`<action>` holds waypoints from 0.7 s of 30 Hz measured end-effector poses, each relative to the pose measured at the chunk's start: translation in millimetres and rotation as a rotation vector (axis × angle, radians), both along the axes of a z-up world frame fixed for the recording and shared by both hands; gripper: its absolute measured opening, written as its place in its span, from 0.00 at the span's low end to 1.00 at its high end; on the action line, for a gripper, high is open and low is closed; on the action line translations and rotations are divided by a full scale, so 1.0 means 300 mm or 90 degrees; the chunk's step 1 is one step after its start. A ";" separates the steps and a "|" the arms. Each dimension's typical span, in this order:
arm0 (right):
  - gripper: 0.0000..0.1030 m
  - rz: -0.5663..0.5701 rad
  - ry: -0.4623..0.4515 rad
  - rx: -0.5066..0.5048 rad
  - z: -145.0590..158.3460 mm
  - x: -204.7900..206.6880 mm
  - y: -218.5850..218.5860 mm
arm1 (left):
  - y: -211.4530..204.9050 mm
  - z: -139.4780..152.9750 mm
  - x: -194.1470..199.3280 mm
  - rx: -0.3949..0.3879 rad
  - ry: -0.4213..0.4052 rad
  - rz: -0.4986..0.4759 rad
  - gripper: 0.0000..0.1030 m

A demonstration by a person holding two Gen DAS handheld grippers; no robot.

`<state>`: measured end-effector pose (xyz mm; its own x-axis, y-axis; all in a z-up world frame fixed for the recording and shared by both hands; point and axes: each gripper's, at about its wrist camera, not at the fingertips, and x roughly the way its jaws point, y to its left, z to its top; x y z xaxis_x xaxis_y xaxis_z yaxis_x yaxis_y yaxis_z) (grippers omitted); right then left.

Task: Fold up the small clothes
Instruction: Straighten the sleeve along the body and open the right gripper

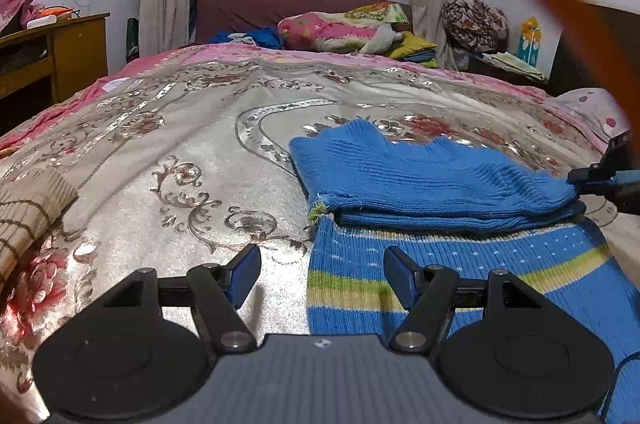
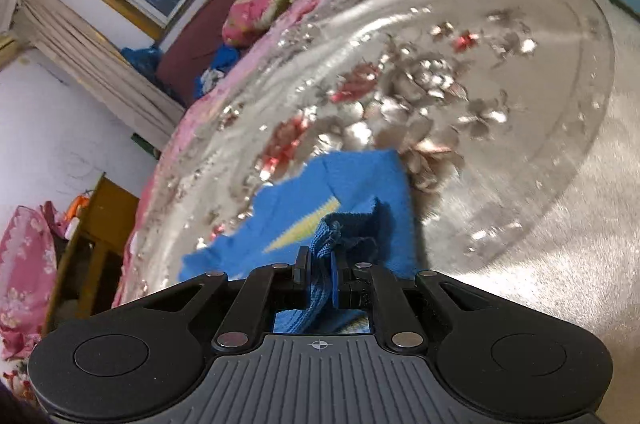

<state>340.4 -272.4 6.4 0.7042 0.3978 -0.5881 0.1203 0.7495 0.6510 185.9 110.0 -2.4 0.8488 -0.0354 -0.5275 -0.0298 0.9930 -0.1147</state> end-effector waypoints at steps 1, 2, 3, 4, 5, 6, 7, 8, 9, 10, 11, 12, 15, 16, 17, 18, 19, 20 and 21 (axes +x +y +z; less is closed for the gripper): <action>0.13 -0.005 0.005 0.011 -0.006 0.003 -0.007 | -0.001 -0.002 0.000 0.001 0.002 0.000 0.70; 0.14 -0.009 0.009 0.023 -0.012 0.001 -0.019 | -0.002 -0.004 0.001 0.001 0.004 0.000 0.70; 0.15 -0.009 0.013 0.037 -0.017 0.001 -0.032 | -0.002 -0.007 0.002 0.002 0.007 0.001 0.70; 0.18 -0.010 0.017 0.057 -0.023 0.001 -0.045 | -0.002 -0.010 0.003 0.002 0.010 0.001 0.70; 0.23 -0.013 0.021 0.077 -0.028 -0.001 -0.055 | -0.004 -0.015 0.004 0.002 0.012 0.001 0.70; 0.25 -0.018 0.025 0.096 -0.038 -0.001 -0.068 | -0.005 -0.018 0.005 0.001 0.015 0.001 0.70; 0.29 -0.021 0.028 0.114 -0.047 0.001 -0.077 | -0.007 -0.021 0.005 -0.001 0.017 0.000 0.70; 0.31 -0.023 0.034 0.131 -0.055 0.000 -0.086 | -0.009 -0.022 0.006 -0.002 0.018 -0.001 0.70; 0.31 -0.024 0.042 0.147 -0.064 0.004 -0.087 | -0.012 -0.023 0.006 -0.003 0.019 -0.002 0.70; 0.31 -0.023 0.052 0.156 -0.074 0.012 -0.083 | -0.016 -0.024 0.006 -0.002 0.020 -0.004 0.70; 0.30 -0.021 0.060 0.155 -0.079 0.019 -0.075 | -0.019 -0.025 0.006 0.000 0.021 -0.006 0.70; 0.30 -0.020 0.064 0.138 -0.075 0.026 -0.059 | -0.023 -0.025 0.006 0.003 0.021 -0.008 0.70; 0.14 -0.014 0.048 0.083 -0.032 0.044 -0.016 | -0.029 -0.025 0.005 0.008 0.020 -0.014 0.70; 0.11 -0.012 0.038 0.077 -0.012 0.051 -0.006 | -0.031 -0.024 0.003 0.009 0.019 -0.015 0.70; 0.10 -0.008 0.022 0.073 0.013 0.057 0.004 | -0.031 -0.023 0.002 0.010 0.018 -0.016 0.70; 0.10 -0.002 -0.003 0.068 0.048 0.060 0.017 | -0.031 -0.021 0.002 0.010 0.017 -0.017 0.70; 0.09 0.007 -0.027 0.066 0.081 0.061 0.029 | -0.031 -0.019 0.002 0.010 0.015 -0.018 0.70; 0.09 0.018 -0.054 0.063 0.118 0.058 0.042 | -0.031 -0.018 0.001 0.010 0.014 -0.018 0.70; 0.09 0.032 -0.089 0.059 0.157 0.049 0.057 | -0.032 -0.016 0.000 0.010 0.012 -0.019 0.70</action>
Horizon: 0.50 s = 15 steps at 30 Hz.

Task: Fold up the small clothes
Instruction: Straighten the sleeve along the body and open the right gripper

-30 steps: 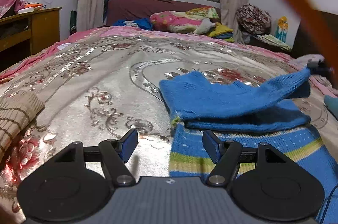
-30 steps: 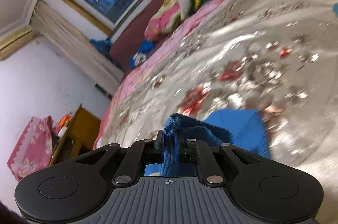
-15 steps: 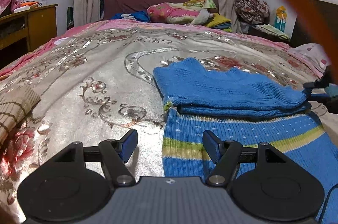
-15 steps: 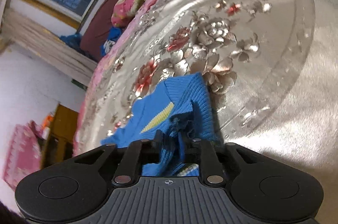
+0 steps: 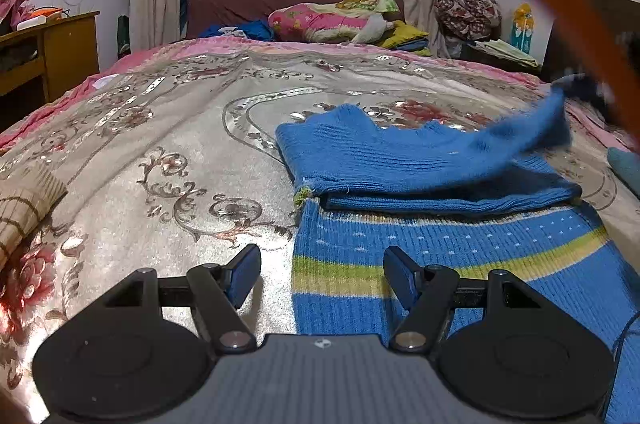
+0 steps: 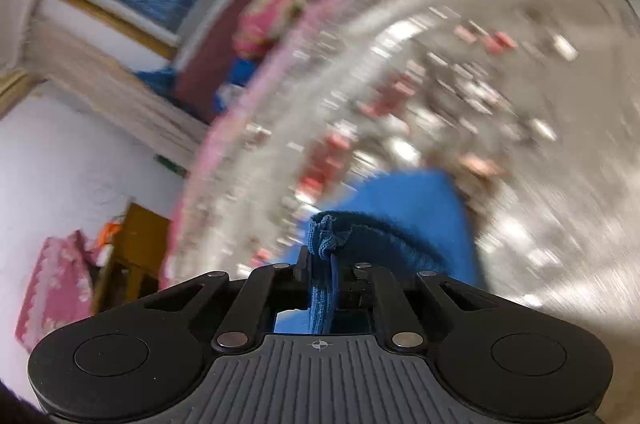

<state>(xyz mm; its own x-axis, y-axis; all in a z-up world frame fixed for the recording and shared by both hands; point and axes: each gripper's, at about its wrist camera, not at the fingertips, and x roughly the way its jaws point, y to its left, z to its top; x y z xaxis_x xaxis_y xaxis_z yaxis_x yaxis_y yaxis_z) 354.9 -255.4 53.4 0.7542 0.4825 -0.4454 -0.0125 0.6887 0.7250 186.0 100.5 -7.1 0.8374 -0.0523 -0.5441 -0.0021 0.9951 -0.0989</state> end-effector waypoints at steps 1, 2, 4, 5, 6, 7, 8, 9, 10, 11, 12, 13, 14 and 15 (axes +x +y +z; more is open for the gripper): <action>0.09 0.015 -0.042 -0.004 0.037 -0.017 0.013 | 0.000 0.001 -0.001 0.001 -0.002 -0.001 0.70; 0.09 0.024 -0.076 -0.007 0.063 -0.034 0.018 | -0.001 0.002 -0.002 0.003 -0.003 -0.002 0.70; 0.09 0.038 -0.129 -0.022 0.078 -0.075 0.024 | -0.004 0.002 -0.002 0.006 -0.003 -0.006 0.70; 0.09 0.042 -0.143 -0.041 0.067 -0.091 0.024 | -0.005 0.001 -0.001 0.006 -0.002 -0.008 0.70; 0.09 0.042 -0.140 -0.071 0.037 -0.103 0.021 | -0.005 0.000 -0.001 0.005 0.000 -0.009 0.70; 0.09 0.039 -0.111 -0.084 0.002 -0.096 0.016 | -0.006 -0.002 -0.001 0.004 0.001 -0.010 0.70; 0.09 0.031 -0.059 -0.091 -0.050 -0.081 0.000 | -0.007 -0.002 -0.001 0.004 0.002 -0.012 0.70; 0.09 0.014 0.000 -0.102 -0.103 -0.062 -0.017 | -0.009 -0.003 -0.002 0.005 0.003 -0.013 0.70; 0.09 -0.002 0.052 -0.114 -0.155 -0.046 -0.037 | -0.013 -0.004 -0.003 0.007 0.003 -0.014 0.70; 0.09 -0.012 0.081 -0.115 -0.195 -0.037 -0.057 | -0.016 -0.004 -0.004 0.010 0.003 -0.015 0.70; 0.09 -0.025 0.101 -0.098 -0.228 -0.035 -0.084 | -0.017 -0.004 -0.005 0.012 0.002 -0.016 0.70; 0.10 -0.031 0.107 -0.070 -0.240 -0.038 -0.100 | -0.019 -0.005 -0.005 0.014 0.001 -0.016 0.70; 0.12 -0.036 0.108 -0.046 -0.241 -0.041 -0.113 | -0.019 -0.005 -0.005 0.015 0.002 -0.015 0.70; 0.13 -0.037 0.106 -0.039 -0.230 -0.044 -0.116 | -0.019 -0.006 -0.004 0.014 0.004 -0.013 0.70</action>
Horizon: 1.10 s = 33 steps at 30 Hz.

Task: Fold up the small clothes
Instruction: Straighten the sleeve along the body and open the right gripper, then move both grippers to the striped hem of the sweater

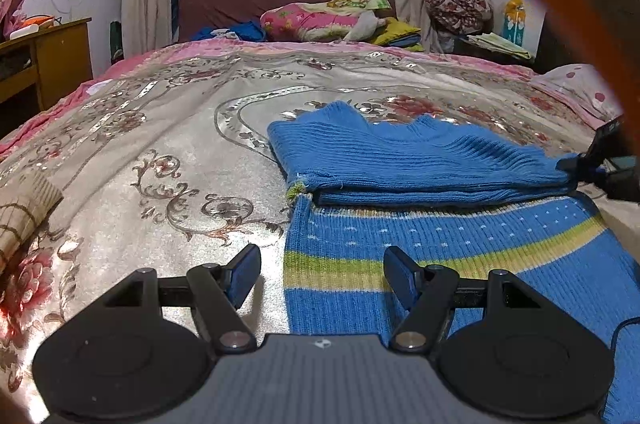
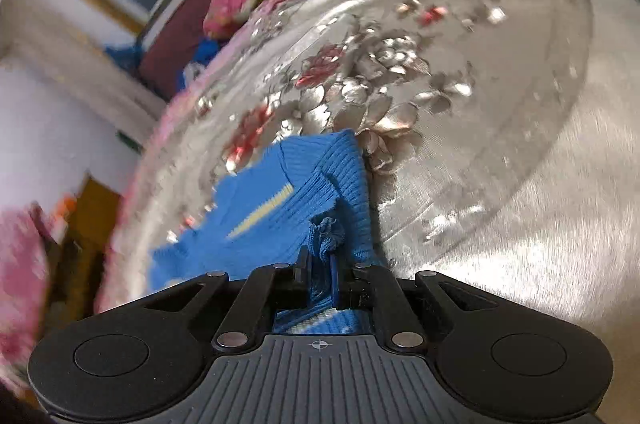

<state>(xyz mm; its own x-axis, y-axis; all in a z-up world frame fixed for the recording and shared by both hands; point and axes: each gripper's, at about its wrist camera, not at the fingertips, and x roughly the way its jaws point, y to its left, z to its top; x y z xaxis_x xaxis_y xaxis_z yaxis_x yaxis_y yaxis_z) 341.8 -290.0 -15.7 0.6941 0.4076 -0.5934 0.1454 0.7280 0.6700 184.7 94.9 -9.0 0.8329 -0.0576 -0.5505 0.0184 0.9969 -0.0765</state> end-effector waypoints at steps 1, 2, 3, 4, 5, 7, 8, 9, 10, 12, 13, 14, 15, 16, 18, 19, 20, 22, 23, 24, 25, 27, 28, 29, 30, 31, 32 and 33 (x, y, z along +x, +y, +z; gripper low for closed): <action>0.13 0.005 -0.004 -0.012 0.017 -0.002 0.004 | 0.002 0.000 0.001 -0.002 0.003 0.002 0.70; 0.14 0.011 -0.010 -0.031 0.033 -0.006 0.015 | 0.003 0.003 0.000 -0.002 0.003 0.003 0.70; 0.14 0.016 -0.021 -0.058 0.056 -0.011 0.025 | 0.003 0.010 -0.004 0.000 -0.001 0.006 0.70; 0.15 0.016 -0.030 -0.083 0.073 -0.020 0.030 | 0.003 0.018 -0.006 0.002 -0.007 0.010 0.70; 0.15 0.011 -0.042 -0.113 0.095 -0.032 0.035 | 0.002 0.027 -0.005 0.003 -0.012 0.014 0.70; 0.15 0.005 -0.068 -0.157 0.130 -0.056 0.046 | 0.001 0.051 0.007 0.000 -0.021 0.020 0.70; 0.15 0.010 -0.082 -0.168 0.147 -0.067 0.051 | -0.002 0.064 0.019 -0.004 -0.024 0.023 0.70; 0.15 0.022 -0.097 -0.173 0.164 -0.080 0.059 | -0.006 0.073 0.030 -0.007 -0.025 0.026 0.70; 0.15 0.038 -0.107 -0.173 0.173 -0.081 0.074 | -0.012 0.083 0.047 -0.012 -0.026 0.028 0.70; 0.15 0.086 -0.120 -0.174 0.182 -0.070 0.120 | -0.036 0.096 0.094 -0.006 -0.023 0.021 0.71; 0.15 0.108 -0.125 -0.181 0.181 -0.063 0.143 | -0.051 0.097 0.124 0.002 -0.019 0.018 0.71; 0.15 0.126 -0.130 -0.193 0.176 -0.051 0.172 | -0.060 0.095 0.151 0.007 -0.016 0.018 0.71; 0.15 0.143 -0.133 -0.203 0.169 -0.037 0.196 | -0.068 0.092 0.181 0.009 -0.014 0.019 0.71; 0.15 0.162 -0.129 -0.200 0.156 -0.016 0.213 | -0.074 0.086 0.203 0.010 -0.010 0.022 0.71; 0.15 0.171 -0.103 -0.193 0.115 0.023 0.230 | -0.080 0.067 0.255 0.024 0.005 0.034 0.71; 0.15 0.170 -0.088 -0.196 0.094 0.044 0.227 | -0.081 0.053 0.277 0.038 0.017 0.044 0.71; 0.15 0.165 -0.076 -0.200 0.076 0.056 0.220 | -0.078 0.037 0.292 0.048 0.028 0.053 0.71; 0.11 0.149 -0.055 -0.210 0.043 0.072 0.192 | -0.055 0.011 0.305 0.038 0.040 0.061 0.76; 0.09 0.147 -0.058 -0.199 0.034 0.067 0.172 | -0.042 0.008 0.304 0.025 0.040 0.063 0.77; 0.08 0.143 -0.056 -0.186 0.028 0.070 0.157 | -0.033 0.008 0.300 0.017 0.041 0.068 0.78; 0.08 0.137 -0.053 -0.179 0.027 0.071 0.146 | -0.024 0.011 0.294 0.014 0.041 0.074 0.78; 0.08 0.126 -0.054 -0.179 0.030 0.069 0.135 | -0.019 0.022 0.287 0.014 0.041 0.081 0.78; 0.09 0.123 -0.056 -0.182 0.038 0.061 0.130 | -0.020 0.031 0.280 0.016 0.037 0.083 0.78; 0.14 0.124 -0.066 -0.191 0.050 0.048 0.137 | -0.023 0.040 0.275 0.023 0.031 0.084 0.78; 0.15 0.127 -0.079 -0.206 0.071 0.030 0.141 | -0.027 0.047 0.270 0.031 0.025 0.084 0.78; 0.15 0.131 -0.091 -0.222 0.081 0.022 0.153 | -0.033 0.054 0.264 0.041 0.018 0.084 0.78; 0.15 0.137 -0.100 -0.233 0.090 0.015 0.164 | -0.034 0.056 0.263 0.050 0.017 0.085 0.78; 0.15 0.145 -0.098 -0.239 0.090 0.015 0.172 | -0.034 0.053 0.266 0.055 0.024 0.085 0.78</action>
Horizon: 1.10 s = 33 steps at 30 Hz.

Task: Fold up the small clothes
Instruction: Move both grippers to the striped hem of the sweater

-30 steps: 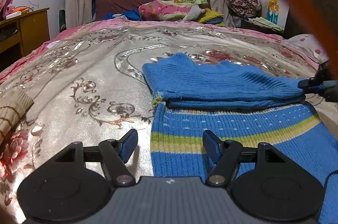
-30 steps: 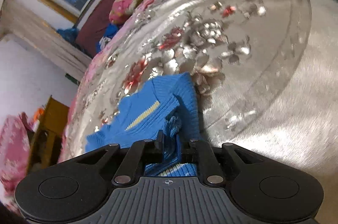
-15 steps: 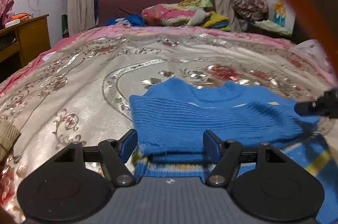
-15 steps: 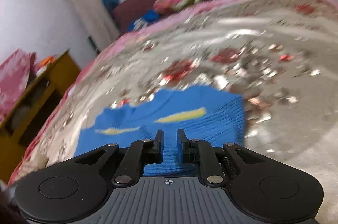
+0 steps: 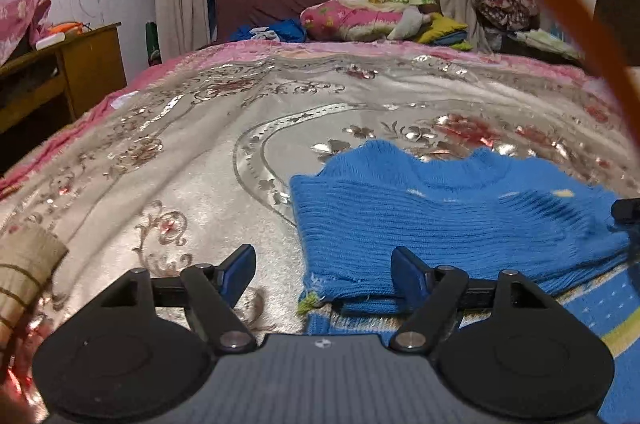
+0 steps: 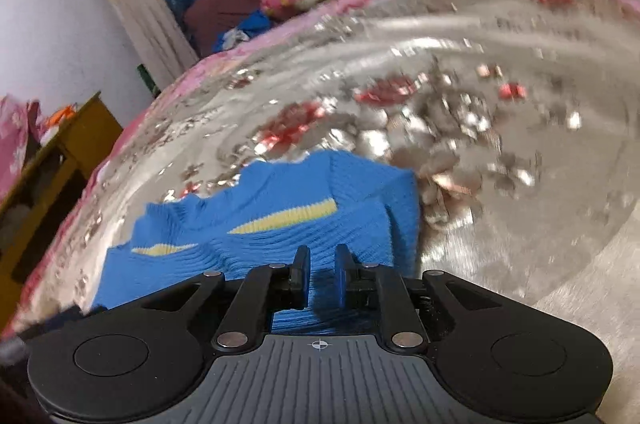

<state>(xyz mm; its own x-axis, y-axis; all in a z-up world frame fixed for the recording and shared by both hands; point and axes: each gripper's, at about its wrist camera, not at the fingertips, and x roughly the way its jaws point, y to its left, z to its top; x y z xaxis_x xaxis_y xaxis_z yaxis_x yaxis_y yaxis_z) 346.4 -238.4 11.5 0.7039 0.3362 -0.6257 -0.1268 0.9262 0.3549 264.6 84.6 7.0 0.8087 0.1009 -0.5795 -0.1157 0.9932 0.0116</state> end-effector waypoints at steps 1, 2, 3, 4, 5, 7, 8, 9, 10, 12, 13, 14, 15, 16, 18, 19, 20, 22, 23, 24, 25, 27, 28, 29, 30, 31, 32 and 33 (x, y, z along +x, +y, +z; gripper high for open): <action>0.15 -0.002 0.012 -0.010 -0.007 0.008 0.003 | 0.003 -0.006 0.002 -0.001 0.011 0.000 0.78; 0.15 -0.007 0.031 -0.021 -0.017 0.018 0.003 | 0.007 -0.011 0.000 -0.006 0.020 -0.001 0.78; 0.15 -0.008 0.055 -0.022 -0.031 0.029 -0.001 | 0.010 -0.015 -0.007 -0.010 0.025 0.000 0.78; 0.15 -0.013 0.057 -0.010 -0.029 0.027 -0.009 | 0.011 -0.013 -0.016 -0.009 0.028 0.000 0.78; 0.15 -0.015 0.056 -0.001 -0.016 0.016 -0.015 | 0.011 -0.010 -0.027 -0.006 0.029 0.000 0.78; 0.18 -0.013 0.040 -0.002 0.013 -0.014 -0.020 | 0.012 -0.004 -0.055 0.001 0.033 0.000 0.78; 0.19 -0.013 0.033 -0.003 0.029 -0.032 -0.024 | 0.012 0.000 -0.070 0.001 0.035 -0.001 0.78; 0.19 -0.007 0.026 0.003 0.047 -0.056 -0.032 | 0.014 0.006 -0.087 -0.001 0.035 -0.002 0.78; 0.19 -0.001 0.022 0.010 0.061 -0.077 -0.040 | 0.016 0.015 -0.110 -0.004 0.034 -0.003 0.78; 0.19 0.008 0.013 0.018 0.091 -0.128 -0.061 | 0.017 0.032 -0.154 -0.008 0.032 -0.007 0.78; 0.20 0.014 0.008 0.021 0.108 -0.160 -0.076 | 0.015 0.042 -0.181 -0.012 0.031 -0.010 0.78; 0.21 0.019 0.004 0.023 0.123 -0.188 -0.090 | 0.013 0.049 -0.205 -0.015 0.031 -0.013 0.78; 0.21 0.022 -0.001 0.026 0.140 -0.225 -0.110 | 0.011 0.057 -0.231 -0.018 0.031 -0.017 0.78; 0.22 0.022 -0.007 0.028 0.159 -0.256 -0.125 | 0.009 0.067 -0.263 -0.022 0.030 -0.021 0.78; 0.23 0.023 -0.022 0.037 0.195 -0.326 -0.164 | 0.003 0.082 -0.315 -0.025 0.028 -0.026 0.78; 0.24 0.023 -0.030 0.041 0.212 -0.361 -0.185 | -0.004 0.090 -0.345 -0.023 0.027 -0.030 0.78; 0.24 0.023 -0.035 0.043 0.225 -0.394 -0.202 | -0.008 0.097 -0.371 -0.020 0.026 -0.034 0.78; 0.25 0.022 -0.039 0.042 0.242 -0.463 -0.237 | -0.018 0.103 -0.418 -0.010 0.027 -0.040 0.78; 0.25 0.021 -0.036 0.041 0.243 -0.497 -0.254 | -0.023 0.105 -0.444 -0.006 0.028 -0.043 0.78; 0.25 0.021 -0.031 0.043 0.240 -0.529 -0.266 | -0.025 0.104 -0.465 -0.005 0.030 -0.047 0.78; 0.25 0.025 -0.023 0.047 0.231 -0.557 -0.275 | -0.029 0.100 -0.491 -0.004 0.034 -0.051 0.78; 0.25 0.031 -0.003 0.050 0.200 -0.618 -0.286 | -0.033 0.089 -0.535 -0.003 0.040 -0.050 0.78; 0.25 0.032 0.004 0.049 0.180 -0.644 -0.287 | -0.032 0.082 -0.551 -0.006 0.044 -0.048 0.78; 0.25 0.033 0.014 0.047 0.157 -0.667 -0.287 | -0.030 0.073 -0.570 -0.011 0.050 -0.047 0.78; 0.25 0.033 0.028 0.050 0.128 -0.688 -0.288 | -0.027 0.066 -0.587 -0.016 0.056 -0.047 0.78; 0.25 0.033 0.044 0.057 0.096 -0.708 -0.289 | -0.022 0.057 -0.607 -0.018 0.061 -0.047 0.78; 0.25 0.034 0.057 0.063 0.069 -0.724 -0.289 | -0.020 0.051 -0.625 -0.017 0.065 -0.048 0.78; 0.25 0.033 0.071 0.066 0.039 -0.740 -0.289 | -0.018 0.046 -0.642 -0.016 0.066 -0.049 0.78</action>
